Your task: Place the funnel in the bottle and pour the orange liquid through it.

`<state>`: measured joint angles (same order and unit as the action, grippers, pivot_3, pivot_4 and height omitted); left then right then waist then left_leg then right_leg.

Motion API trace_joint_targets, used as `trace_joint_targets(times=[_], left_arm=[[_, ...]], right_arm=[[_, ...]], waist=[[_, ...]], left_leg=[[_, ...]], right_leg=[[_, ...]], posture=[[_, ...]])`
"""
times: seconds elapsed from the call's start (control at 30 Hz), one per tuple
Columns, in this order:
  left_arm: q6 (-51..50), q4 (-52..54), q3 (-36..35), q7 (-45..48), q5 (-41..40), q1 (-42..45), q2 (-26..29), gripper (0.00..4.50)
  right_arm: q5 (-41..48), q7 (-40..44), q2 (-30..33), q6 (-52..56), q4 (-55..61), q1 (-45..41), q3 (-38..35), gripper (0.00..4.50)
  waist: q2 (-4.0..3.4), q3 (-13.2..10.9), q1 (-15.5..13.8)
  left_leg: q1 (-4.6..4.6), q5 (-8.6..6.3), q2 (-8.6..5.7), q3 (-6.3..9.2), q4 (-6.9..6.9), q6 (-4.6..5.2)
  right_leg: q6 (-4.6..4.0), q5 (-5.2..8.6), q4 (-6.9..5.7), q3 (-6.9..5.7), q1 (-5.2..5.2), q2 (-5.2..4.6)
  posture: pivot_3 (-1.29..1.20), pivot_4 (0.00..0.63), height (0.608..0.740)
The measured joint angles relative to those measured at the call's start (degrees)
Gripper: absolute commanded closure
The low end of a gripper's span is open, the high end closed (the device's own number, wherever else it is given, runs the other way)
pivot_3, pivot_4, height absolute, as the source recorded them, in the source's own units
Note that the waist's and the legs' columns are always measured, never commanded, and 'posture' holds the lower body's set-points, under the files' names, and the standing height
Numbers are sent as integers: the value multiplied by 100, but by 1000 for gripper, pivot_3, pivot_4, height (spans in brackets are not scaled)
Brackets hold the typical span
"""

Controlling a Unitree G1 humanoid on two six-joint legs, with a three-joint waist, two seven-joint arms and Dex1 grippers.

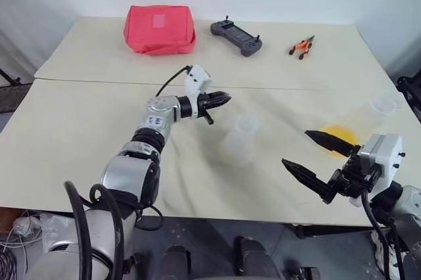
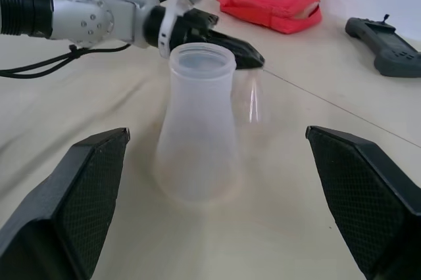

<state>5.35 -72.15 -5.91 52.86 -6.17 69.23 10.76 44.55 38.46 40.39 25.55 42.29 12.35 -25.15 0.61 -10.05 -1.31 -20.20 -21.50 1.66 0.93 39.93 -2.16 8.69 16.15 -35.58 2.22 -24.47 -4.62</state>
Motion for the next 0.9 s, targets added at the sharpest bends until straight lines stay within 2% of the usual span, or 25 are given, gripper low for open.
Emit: trace_joint_targets(times=[0.17, 0.3, 0.43, 0.6, 0.73, 0.9], left_arm=[[-1102, 740, -347, 617, -542, -139, 356, 4417], [-2848, 2069, -397, 754, -952, -740, 716, 4417], [-4548, 3406, -239, 593, -1159, -1419, 1040, 4417], [-6444, 5031, -373, 161, -1745, -2109, 1418, 4417], [-7386, 5471, -675, -182, -2192, -2299, 1429, 4417], [-7826, 5569, -719, -517, -2354, -2513, 1438, 4417]], right_arm=[[40, 30, 112, 75, -2, -53, -11, 0], [87, 81, 172, 89, -27, -196, 2, 0], [94, 87, 182, 105, -91, -262, 18, 0], [114, 121, 186, 132, -130, -288, 38, 0], [113, 132, 185, 144, -152, -321, 128, 0], [111, 137, 186, 165, -205, -399, 219, 0]], waist=[[0, 0, 10], [-1, 1, 29], [-1, 1, 27], [-1, 1, 5], [-1, 1, 2], [-1, 1, 13]], left_leg=[[0, 0, 0, 2, 0, 0], [1, 0, 1, 5, 0, 0], [1, 0, 1, 6, 0, 0], [0, 0, 2, 8, 1, 0], [2, 0, 1, 7, 3, -1], [3, 1, 1, 7, 2, -1]], right_leg=[[0, 0, -2, 0, 0, 0], [0, 0, -6, 3, 0, 0], [-1, 0, -7, 5, -1, 0], [-1, 1, -8, 8, -1, -1], [-1, 1, -9, 8, 0, -2], [-2, 1, -9, 8, -1, -1]], posture=[[0, 150, 740], [0, 150, 740], [0, 150, 740], [0, 150, 740], [0, 150, 740], [0, 150, 740]])
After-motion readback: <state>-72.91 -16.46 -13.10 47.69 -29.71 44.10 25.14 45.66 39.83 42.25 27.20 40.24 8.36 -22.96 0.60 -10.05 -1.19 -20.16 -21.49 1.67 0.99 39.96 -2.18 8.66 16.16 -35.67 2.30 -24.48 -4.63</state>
